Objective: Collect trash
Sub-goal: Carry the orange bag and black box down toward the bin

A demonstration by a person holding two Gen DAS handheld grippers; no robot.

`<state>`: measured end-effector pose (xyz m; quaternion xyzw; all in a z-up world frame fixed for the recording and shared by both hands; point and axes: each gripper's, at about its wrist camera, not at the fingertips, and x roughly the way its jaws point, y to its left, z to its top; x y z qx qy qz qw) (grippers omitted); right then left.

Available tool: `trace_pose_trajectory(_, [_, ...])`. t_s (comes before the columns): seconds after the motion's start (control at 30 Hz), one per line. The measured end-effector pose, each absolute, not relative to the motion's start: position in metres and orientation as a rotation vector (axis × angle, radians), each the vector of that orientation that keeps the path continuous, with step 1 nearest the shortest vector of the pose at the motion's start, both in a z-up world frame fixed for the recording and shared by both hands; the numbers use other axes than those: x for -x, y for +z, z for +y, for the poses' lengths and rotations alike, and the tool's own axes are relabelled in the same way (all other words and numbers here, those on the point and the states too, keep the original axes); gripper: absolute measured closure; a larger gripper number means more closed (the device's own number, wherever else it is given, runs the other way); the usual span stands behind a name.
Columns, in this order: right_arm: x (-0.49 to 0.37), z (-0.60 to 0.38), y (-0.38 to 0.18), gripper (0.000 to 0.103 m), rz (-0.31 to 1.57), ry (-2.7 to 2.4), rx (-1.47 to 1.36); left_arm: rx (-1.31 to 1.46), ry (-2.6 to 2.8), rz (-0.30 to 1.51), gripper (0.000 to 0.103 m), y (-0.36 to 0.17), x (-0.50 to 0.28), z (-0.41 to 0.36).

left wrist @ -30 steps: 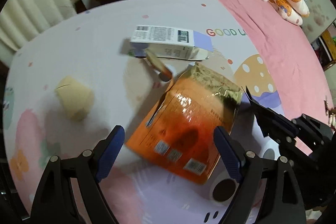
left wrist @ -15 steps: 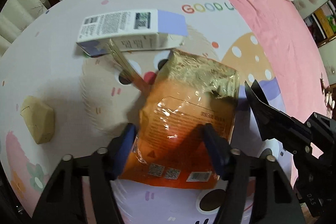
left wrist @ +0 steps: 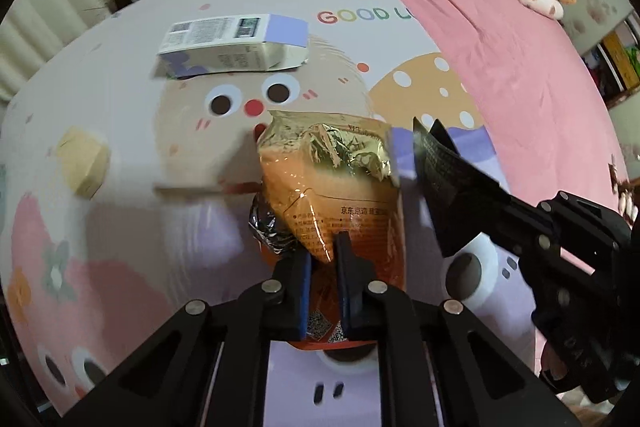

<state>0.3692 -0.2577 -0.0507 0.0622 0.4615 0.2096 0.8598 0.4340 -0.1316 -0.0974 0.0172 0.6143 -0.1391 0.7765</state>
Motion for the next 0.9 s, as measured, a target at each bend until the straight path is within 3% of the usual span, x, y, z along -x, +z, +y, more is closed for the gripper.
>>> trace_pose_trajectory(0.4, [-0.293, -0.241, -0.016, 0.102, 0.983, 0.489, -0.188, -0.017, -0.194, 1.233, 0.096, -0.036, -0.332, -0.094])
trace_pose_trajectory(0.9, [-0.118, -0.178, 0.023, 0.102, 0.937, 0.413, -0.219, -0.189, -0.276, 1.061, 0.095, 0.028, -0.13, -0.048])
